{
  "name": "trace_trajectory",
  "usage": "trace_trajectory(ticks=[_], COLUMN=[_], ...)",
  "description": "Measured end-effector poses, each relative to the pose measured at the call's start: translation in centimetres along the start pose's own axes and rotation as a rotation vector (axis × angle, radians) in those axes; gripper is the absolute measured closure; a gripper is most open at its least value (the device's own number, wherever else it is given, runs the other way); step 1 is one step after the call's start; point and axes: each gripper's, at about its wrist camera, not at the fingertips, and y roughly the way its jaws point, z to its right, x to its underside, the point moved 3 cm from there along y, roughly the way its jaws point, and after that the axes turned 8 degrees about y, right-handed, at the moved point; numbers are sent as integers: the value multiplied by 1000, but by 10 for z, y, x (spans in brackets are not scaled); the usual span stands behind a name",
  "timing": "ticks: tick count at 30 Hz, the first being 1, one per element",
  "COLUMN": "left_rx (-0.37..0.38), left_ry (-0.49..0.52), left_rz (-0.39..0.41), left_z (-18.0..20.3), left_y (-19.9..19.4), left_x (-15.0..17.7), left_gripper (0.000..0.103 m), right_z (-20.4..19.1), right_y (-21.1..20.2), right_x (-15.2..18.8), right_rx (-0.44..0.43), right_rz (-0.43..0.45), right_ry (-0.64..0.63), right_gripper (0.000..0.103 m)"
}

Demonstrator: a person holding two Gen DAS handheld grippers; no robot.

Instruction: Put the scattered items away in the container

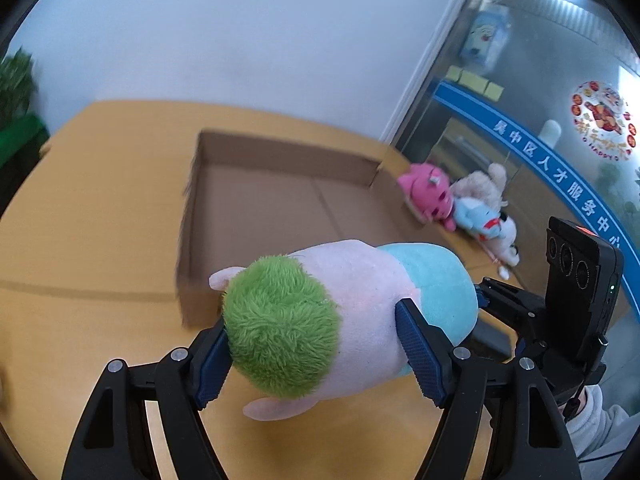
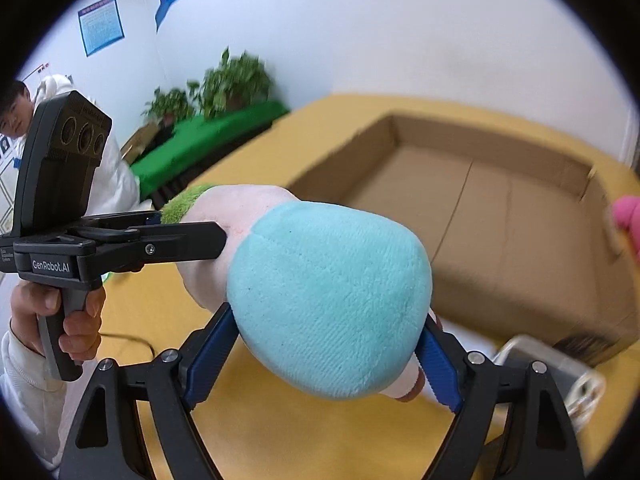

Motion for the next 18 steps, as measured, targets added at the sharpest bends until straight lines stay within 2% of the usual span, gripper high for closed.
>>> trace_trajectory(ticks=[5, 9, 12, 18], left_rx=[11, 19, 2, -18], left_ry=[68, 77, 76, 27], left_rz=[74, 93, 85, 35], left_z=[3, -15, -26, -65], left_y=[12, 31, 50, 111], left_x=[-71, -124, -158, -216], left_gripper=[29, 29, 29, 29], right_z=[24, 42, 62, 101], right_y=[-17, -13, 7, 67], right_x=[-66, -114, -153, -203], right_rx=[41, 38, 15, -1], right_rz=[85, 121, 114, 93], right_ry=[-9, 4, 36, 63], right_gripper=[17, 17, 17, 17])
